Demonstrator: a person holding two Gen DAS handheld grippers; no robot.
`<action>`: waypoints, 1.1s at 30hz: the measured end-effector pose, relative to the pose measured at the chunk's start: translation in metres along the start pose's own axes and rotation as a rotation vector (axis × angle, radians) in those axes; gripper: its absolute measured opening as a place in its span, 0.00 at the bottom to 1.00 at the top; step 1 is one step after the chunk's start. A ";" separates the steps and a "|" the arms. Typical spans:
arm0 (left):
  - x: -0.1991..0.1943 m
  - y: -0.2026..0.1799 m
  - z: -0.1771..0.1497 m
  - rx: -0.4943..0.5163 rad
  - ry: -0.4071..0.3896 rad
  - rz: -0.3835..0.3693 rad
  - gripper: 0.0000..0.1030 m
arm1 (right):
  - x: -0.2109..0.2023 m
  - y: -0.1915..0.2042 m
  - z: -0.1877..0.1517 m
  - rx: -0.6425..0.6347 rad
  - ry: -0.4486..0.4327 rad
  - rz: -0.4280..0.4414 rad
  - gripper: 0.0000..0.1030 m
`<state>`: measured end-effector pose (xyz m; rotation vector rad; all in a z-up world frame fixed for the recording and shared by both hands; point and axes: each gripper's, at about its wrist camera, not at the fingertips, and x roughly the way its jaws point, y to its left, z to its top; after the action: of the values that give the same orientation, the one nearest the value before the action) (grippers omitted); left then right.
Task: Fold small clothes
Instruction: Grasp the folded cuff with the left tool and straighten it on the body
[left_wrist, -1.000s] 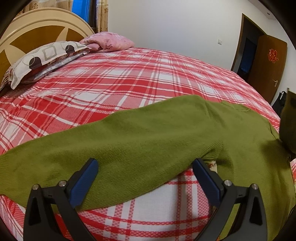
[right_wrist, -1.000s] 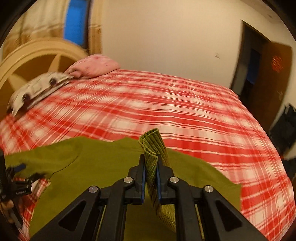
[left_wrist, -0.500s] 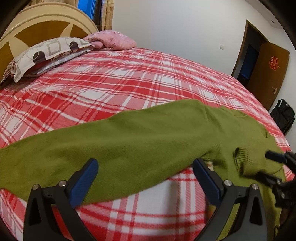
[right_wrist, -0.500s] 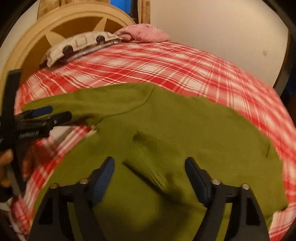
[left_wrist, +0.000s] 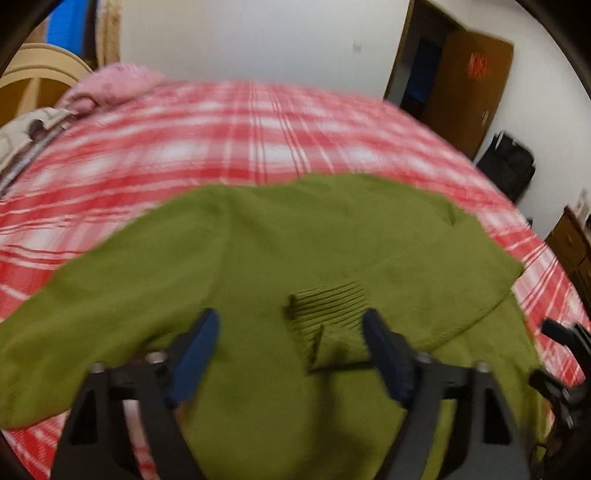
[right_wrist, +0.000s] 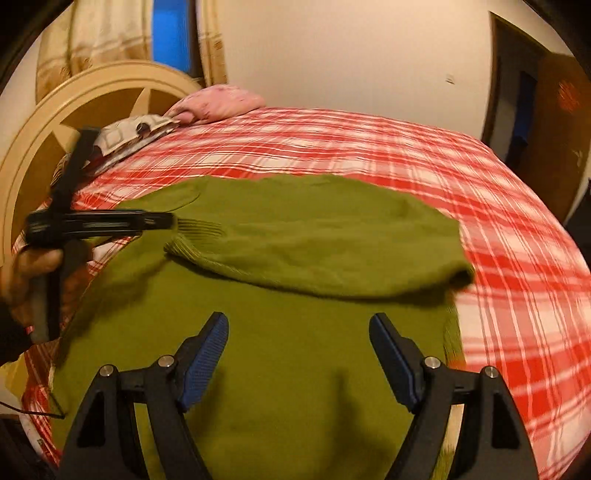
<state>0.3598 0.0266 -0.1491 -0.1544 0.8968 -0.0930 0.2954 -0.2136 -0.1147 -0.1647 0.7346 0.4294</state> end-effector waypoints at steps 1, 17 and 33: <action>0.014 -0.006 0.002 0.010 0.039 -0.004 0.62 | -0.001 -0.003 -0.005 0.011 0.000 -0.001 0.77; -0.019 -0.003 0.037 0.033 -0.046 -0.005 0.07 | 0.003 -0.072 -0.035 0.234 0.003 -0.124 0.77; 0.012 0.017 0.024 -0.006 0.020 0.076 0.34 | 0.067 -0.138 0.024 0.185 0.094 -0.510 0.77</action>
<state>0.3861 0.0440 -0.1463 -0.1248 0.9217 -0.0215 0.4144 -0.3094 -0.1429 -0.1912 0.7891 -0.1330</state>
